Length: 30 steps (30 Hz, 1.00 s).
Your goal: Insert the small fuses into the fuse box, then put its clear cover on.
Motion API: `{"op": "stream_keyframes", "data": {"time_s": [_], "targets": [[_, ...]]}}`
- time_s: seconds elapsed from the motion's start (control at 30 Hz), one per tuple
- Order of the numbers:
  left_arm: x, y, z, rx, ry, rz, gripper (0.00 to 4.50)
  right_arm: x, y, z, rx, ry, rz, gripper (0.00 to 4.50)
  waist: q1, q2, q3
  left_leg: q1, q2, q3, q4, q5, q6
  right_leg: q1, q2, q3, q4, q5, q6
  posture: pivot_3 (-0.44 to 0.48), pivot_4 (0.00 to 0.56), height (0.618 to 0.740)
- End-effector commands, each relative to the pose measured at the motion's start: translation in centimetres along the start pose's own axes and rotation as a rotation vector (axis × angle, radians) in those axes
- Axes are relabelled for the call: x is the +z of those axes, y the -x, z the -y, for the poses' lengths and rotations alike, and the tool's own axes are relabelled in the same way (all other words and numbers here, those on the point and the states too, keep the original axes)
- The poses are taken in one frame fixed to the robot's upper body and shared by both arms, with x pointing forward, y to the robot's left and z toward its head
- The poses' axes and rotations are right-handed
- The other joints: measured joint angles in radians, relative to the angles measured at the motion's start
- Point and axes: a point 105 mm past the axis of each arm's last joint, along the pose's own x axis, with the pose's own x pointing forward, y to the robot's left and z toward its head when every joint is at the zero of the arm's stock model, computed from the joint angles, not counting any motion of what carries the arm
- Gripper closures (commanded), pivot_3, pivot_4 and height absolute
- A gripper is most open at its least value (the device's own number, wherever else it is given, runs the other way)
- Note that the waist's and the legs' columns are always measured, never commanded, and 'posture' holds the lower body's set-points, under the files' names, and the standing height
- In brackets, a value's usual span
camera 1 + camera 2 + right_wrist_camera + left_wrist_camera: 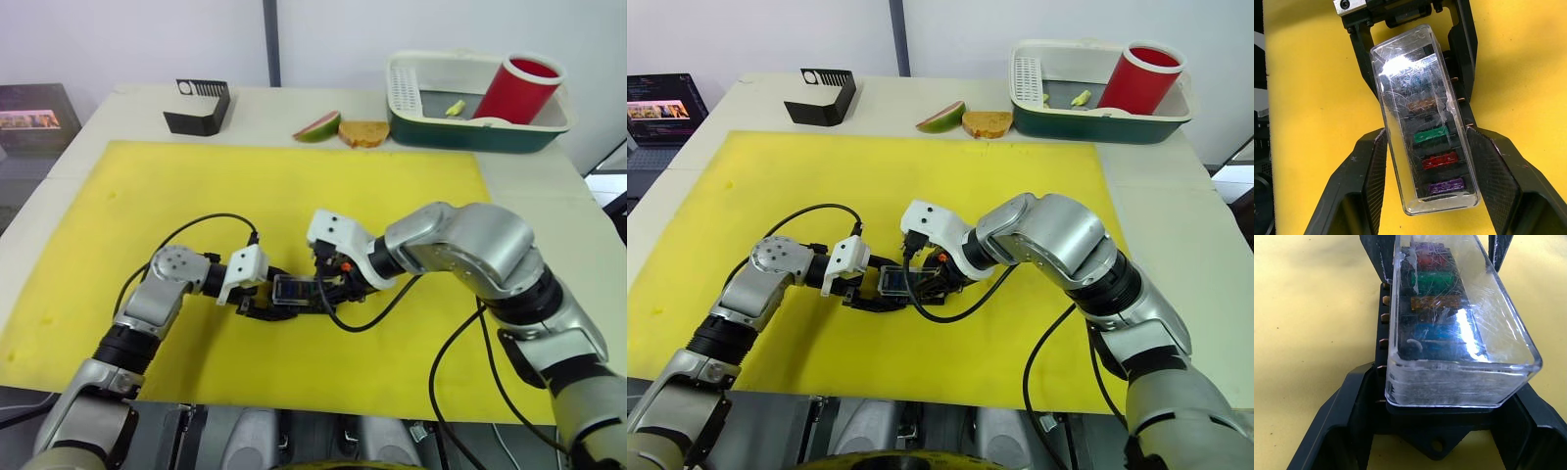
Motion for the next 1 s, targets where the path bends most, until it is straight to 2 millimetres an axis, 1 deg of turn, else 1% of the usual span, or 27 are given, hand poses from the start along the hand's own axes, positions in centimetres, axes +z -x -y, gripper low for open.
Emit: {"op": "stream_keyframes", "data": {"time_s": [0.03,0.33,0.5,0.63,0.83,0.93,1.0], "targets": [[0.1,-0.3,0.2,-0.007,-0.013,-0.01,1.8,0.8,0.6,0.3,-0.012,-0.01,0.037,1.79,0.0,0.0,0.0,0.0,0.0,0.0,0.0,0.0,0.0,0.0,0.0,0.0,0.0,0.0,0.0,0.0,0.15,0.74],[0.1,-0.4,0.2,-0.007,-0.015,-0.008,1.8,0.9,0.7,0.5,-0.017,-0.011,0.043,1.79,0.0,0.0,0.0,0.0,0.0,0.0,0.0,0.0,0.0,0.0,0.0,0.0,0.0,0.0,0.0,0.0,0.15,0.74],[0.0,-0.4,0.3,-0.008,-0.014,-0.01,1.8,1.3,1.0,0.2,-0.01,0.012,0.054,1.79,0.0,0.0,0.0,0.0,0.0,0.0,0.0,0.0,0.0,0.0,0.0,0.0,0.0,0.0,0.0,0.0,0.15,0.74],[0.0,-0.5,0.3,-0.01,-0.012,-0.01,1.8,2.0,1.6,0.2,-0.013,0.029,0.079,1.79,0.0,0.0,0.0,0.0,0.0,0.0,0.0,0.0,0.0,0.0,0.0,0.0,0.0,0.0,0.0,0.0,0.15,0.74],[0.0,-0.5,0.3,-0.01,-0.011,-0.009,1.8,2.7,2.4,0.2,-0.018,0.047,0.101,1.79,0.0,0.0,0.0,0.0,0.0,0.0,0.0,0.0,0.0,0.0,0.0,0.0,0.0,0.0,0.0,0.0,0.15,0.74],[0.0,-0.5,0.2,-0.008,-0.011,-0.009,1.8,2.6,2.6,0.3,-0.024,0.052,0.098,1.79,0.0,0.0,0.0,0.0,0.0,0.0,0.0,0.0,0.0,0.0,0.0,0.0,0.0,0.0,0.0,0.0,0.15,0.74],[0.0,-0.6,0.2,-0.007,-0.012,-0.008,1.8,2.0,2.4,0.2,-0.02,0.055,0.082,1.79,0.0,0.0,0.0,0.0,0.0,0.0,0.0,0.0,0.0,0.0,0.0,0.0,0.0,0.0,0.0,0.0,0.15,0.74]]}}
